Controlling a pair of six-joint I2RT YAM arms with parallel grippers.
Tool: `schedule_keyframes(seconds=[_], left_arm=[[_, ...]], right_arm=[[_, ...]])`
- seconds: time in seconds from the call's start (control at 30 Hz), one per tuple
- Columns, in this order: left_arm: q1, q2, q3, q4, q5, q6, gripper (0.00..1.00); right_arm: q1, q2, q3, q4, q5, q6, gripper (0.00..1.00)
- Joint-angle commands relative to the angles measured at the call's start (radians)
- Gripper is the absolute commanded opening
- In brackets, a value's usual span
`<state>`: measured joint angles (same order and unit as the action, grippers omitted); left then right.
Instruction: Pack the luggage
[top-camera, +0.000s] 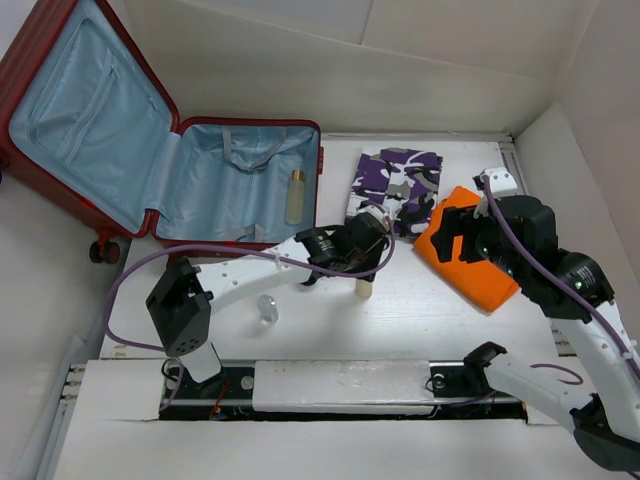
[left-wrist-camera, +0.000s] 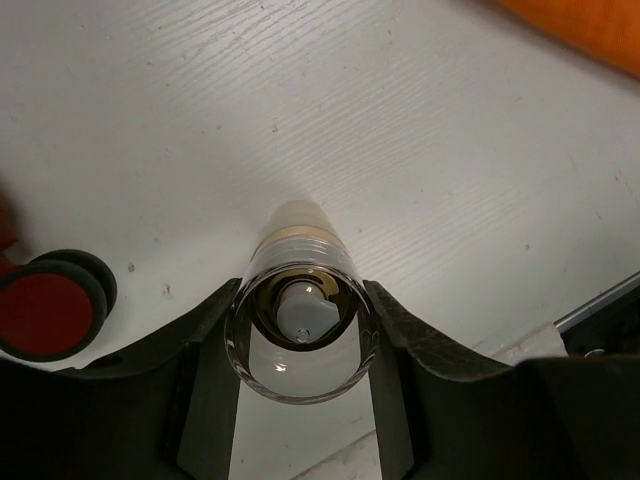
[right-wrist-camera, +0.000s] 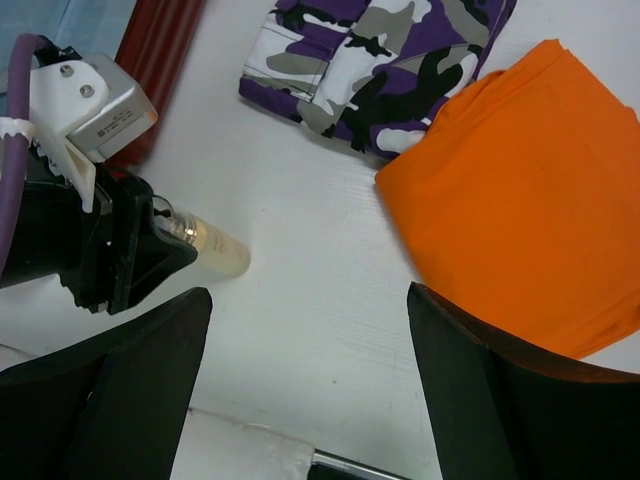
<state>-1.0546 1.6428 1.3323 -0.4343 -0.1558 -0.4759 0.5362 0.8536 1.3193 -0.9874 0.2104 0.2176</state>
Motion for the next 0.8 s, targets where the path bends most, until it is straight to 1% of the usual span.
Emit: schedule_keyframes(seconds=[0.0,0.07,0.2,0.27,0.4,0.43,0.47,0.5,0.53,0.63,0.67,0.73,0.77], left_arm=[[0.001,-0.028,0.03,0.034,-0.04,0.0,0.24],[0.001,-0.053,0.039,0.034,-0.05,-0.009,0.19],[0.001,-0.107,0.09,-0.023,-0.1,-0.018,0.17],[0.042,-0.139,0.122,-0.043,-0.1,-0.018,0.17],[0.194,-0.219,0.166,-0.055,-0.09,0.0,0.17],[0.27,-0.244,0.183,-0.055,-0.09,0.0,0.17],[0.31,-0.254,0.214,-0.055,-0.076,0.011,0.17],[0.353,-0.265,0.226,-0.055,-0.058,0.029,0.17],[0.446,-0.277,0.24,-0.064,-0.039,0.03,0.17],[0.594,-0.278,0.272,-0.055,0.071,0.066,0.17],[0.689,-0.278,0.272,-0.055,0.123,0.066,0.17],[0.767,-0.278,0.272,-0.046,0.145,0.077,0.17],[0.825,-0.265,0.26,-0.046,0.145,0.089,0.17]], right_arm=[[-0.004,-0.008,-0.012,0.003,-0.022,0.003,0.85],[-0.004,-0.008,-0.012,0.012,-0.034,0.003,0.84],[-0.004,-0.008,-0.012,0.012,-0.043,0.003,0.84],[-0.004,-0.008,-0.012,0.021,-0.043,0.003,0.84],[-0.004,0.001,-0.023,0.03,-0.063,0.003,0.84],[-0.004,0.001,-0.023,0.039,-0.072,0.003,0.84],[-0.004,0.001,-0.023,0.039,-0.072,0.003,0.84],[-0.004,0.001,-0.032,0.039,-0.072,0.003,0.83],[-0.004,0.001,-0.032,0.039,-0.072,0.003,0.83],[-0.004,0.001,-0.032,0.049,-0.083,0.003,0.83],[0.005,0.001,-0.041,0.049,-0.094,0.003,0.83],[0.005,0.001,-0.042,0.049,-0.094,0.003,0.83],[0.005,0.001,-0.051,0.049,-0.094,0.003,0.83]])
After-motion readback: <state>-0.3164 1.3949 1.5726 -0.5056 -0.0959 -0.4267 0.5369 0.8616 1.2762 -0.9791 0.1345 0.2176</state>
